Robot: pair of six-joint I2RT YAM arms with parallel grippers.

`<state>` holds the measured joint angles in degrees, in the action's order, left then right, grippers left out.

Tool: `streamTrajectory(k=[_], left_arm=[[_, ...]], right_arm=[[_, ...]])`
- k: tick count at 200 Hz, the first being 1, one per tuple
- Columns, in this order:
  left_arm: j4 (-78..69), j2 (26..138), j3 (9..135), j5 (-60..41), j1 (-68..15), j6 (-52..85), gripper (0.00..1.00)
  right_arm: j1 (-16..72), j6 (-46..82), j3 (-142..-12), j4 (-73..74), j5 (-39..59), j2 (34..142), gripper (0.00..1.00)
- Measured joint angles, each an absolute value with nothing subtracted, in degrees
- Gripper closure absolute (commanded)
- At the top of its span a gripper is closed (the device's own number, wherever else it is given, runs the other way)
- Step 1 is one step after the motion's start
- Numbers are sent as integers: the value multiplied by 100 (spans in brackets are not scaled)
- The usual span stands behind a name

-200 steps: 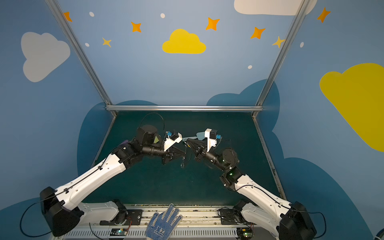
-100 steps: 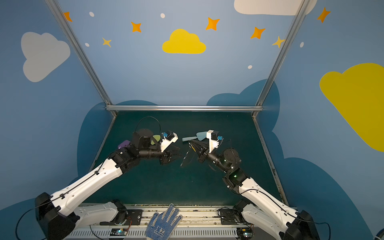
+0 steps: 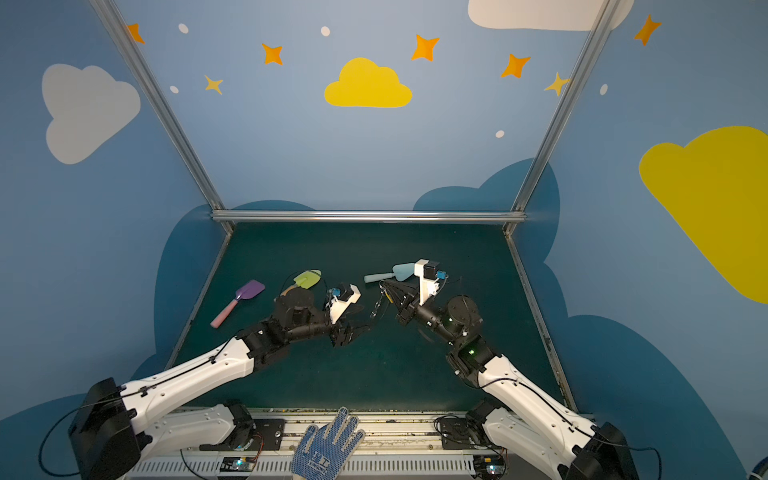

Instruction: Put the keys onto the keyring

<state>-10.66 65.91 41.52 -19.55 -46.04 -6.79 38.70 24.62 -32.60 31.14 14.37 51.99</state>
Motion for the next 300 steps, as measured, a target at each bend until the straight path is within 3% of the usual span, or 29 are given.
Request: streamTrajectory(k=[57, 92, 103, 124, 143, 203, 215, 233, 238, 300], left_arm=[[-1997, 6853, 3983, -1079, -5194, -921, 37], [-2091, 7085, 3986, -685, -5205, -930, 42], [-2093, 7148, 3986, -515, -5205, -945, 50], [-2099, 7225, 4001, -290, -5203, -1072, 81], [-2032, 7234, 4086, -180, -5188, -1234, 96], [-674, 6855, 4729, -508, -4698, -1741, 96], [-204, 6770, 4906, -628, -4626, -1911, 96], [443, 6716, 5170, -622, -4532, -2093, 96], [628, 6711, 5256, -567, -4469, -2139, 96], [2554, 7022, 6418, -180, -4320, -2860, 96]], right_arm=[[3870, 2576, -3371, 3238, 1444, 5258, 100], [3870, 2637, -3387, 3358, 1459, 5258, 100], [3870, 2657, -3387, 3371, 1461, 5258, 100], [3870, 2696, -3387, 3395, 1463, 5258, 100], [3870, 2711, -3387, 3406, 1459, 5240, 100], [3658, 2641, -3186, 3157, 1428, 4805, 100], [3588, 2626, -3065, 3085, 1433, 4692, 90], [3485, 2602, -2808, 2902, 1415, 4480, 52], [3446, 2598, -2731, 2812, 1393, 4405, 46], [3297, 2475, -2506, 2165, 1273, 4106, 32]])
